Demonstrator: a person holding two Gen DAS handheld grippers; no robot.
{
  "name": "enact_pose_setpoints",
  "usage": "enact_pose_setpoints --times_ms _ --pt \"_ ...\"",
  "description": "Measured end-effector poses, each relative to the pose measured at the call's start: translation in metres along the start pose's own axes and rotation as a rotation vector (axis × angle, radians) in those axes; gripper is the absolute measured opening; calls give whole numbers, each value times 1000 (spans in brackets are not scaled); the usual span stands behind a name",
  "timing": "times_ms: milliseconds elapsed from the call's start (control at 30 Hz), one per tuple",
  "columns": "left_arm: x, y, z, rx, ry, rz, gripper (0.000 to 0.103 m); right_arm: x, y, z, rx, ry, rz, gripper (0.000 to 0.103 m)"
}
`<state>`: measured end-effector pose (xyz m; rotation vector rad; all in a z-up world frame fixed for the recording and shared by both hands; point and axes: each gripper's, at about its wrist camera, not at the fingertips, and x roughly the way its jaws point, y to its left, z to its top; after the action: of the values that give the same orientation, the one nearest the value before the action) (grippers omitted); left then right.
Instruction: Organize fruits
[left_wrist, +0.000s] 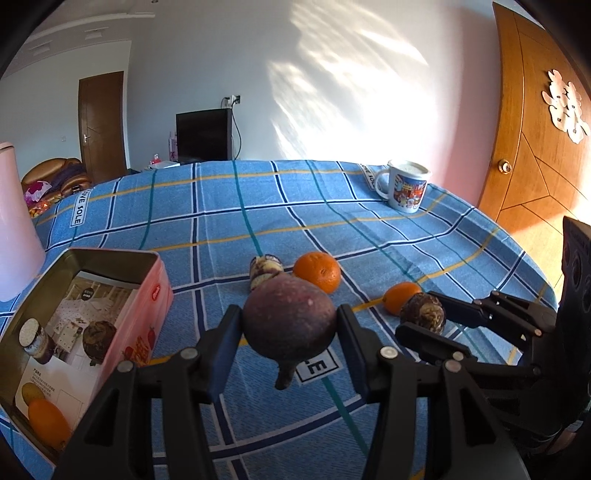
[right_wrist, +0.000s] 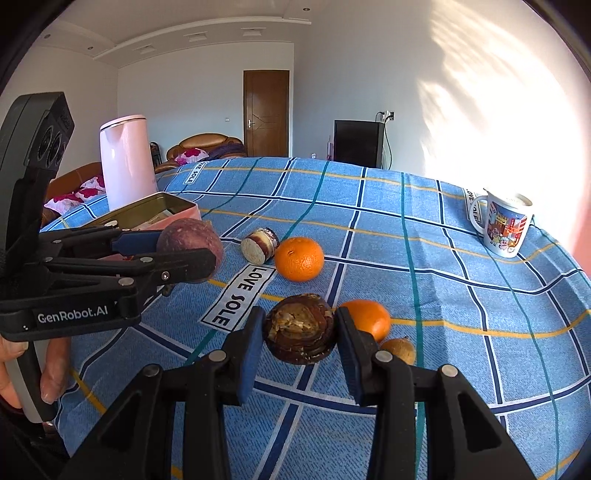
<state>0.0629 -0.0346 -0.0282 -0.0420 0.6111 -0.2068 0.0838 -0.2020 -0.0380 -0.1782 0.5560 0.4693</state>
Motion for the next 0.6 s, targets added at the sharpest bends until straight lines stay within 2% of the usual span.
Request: enact_pose_setpoints --times_ms 600 --pt "-14 1 -2 -10 -67 27 54 -13 1 -2 -1 -85 -8 40"
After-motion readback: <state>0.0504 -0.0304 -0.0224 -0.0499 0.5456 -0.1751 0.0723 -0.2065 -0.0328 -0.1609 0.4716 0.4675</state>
